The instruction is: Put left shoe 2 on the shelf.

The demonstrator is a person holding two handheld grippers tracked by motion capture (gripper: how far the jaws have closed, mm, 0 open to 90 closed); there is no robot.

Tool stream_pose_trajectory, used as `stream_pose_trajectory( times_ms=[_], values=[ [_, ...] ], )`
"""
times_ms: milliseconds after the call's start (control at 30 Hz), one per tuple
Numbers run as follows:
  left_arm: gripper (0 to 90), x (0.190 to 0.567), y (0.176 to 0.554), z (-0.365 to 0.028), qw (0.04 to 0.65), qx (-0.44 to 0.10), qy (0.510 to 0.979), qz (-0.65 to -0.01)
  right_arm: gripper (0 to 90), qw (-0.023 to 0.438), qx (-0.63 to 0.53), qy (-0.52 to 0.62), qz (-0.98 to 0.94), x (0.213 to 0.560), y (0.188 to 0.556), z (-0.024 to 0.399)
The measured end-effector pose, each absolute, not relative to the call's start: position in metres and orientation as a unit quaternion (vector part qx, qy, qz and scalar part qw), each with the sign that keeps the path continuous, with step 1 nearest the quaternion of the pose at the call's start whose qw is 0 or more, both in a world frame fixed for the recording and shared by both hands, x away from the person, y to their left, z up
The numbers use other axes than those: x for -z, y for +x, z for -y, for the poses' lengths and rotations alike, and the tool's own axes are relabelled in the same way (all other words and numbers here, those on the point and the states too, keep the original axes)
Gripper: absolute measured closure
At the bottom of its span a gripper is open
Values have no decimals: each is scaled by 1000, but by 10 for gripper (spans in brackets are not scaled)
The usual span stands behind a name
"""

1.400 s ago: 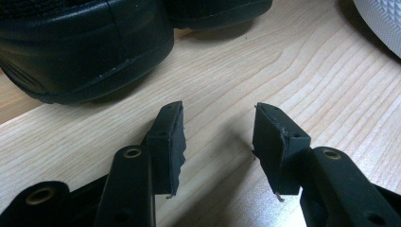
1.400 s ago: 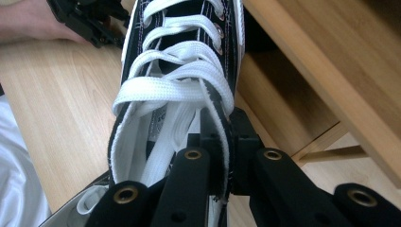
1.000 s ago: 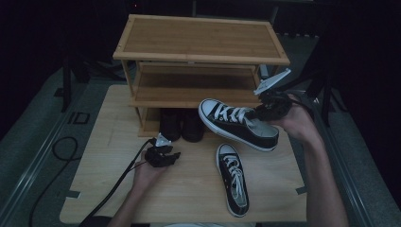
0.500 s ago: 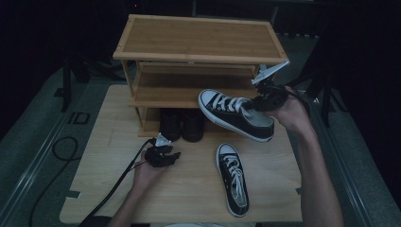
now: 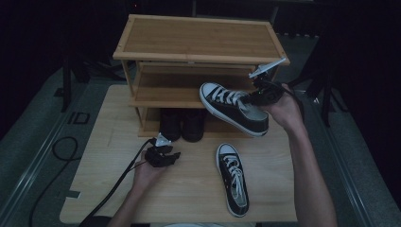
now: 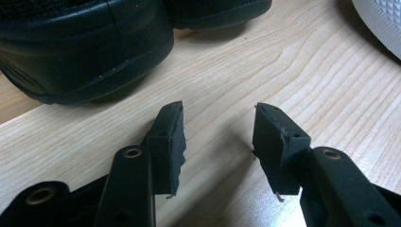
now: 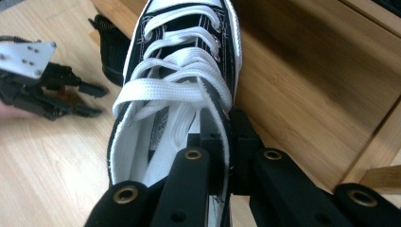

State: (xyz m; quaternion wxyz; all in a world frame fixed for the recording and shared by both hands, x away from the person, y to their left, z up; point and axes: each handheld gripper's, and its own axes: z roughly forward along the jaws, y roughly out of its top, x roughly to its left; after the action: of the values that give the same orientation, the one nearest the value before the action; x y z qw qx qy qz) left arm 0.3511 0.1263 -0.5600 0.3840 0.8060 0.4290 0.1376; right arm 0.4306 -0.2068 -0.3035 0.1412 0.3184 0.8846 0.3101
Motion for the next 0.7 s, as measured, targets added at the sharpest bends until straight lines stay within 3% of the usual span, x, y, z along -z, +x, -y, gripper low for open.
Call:
stream_pose_trajectory(
  times_ms=[700],
  values=[
    [543,560,352,-127,383,-136,808,-426,876,175,-349,363,-846,313,442,181]
  ],
)
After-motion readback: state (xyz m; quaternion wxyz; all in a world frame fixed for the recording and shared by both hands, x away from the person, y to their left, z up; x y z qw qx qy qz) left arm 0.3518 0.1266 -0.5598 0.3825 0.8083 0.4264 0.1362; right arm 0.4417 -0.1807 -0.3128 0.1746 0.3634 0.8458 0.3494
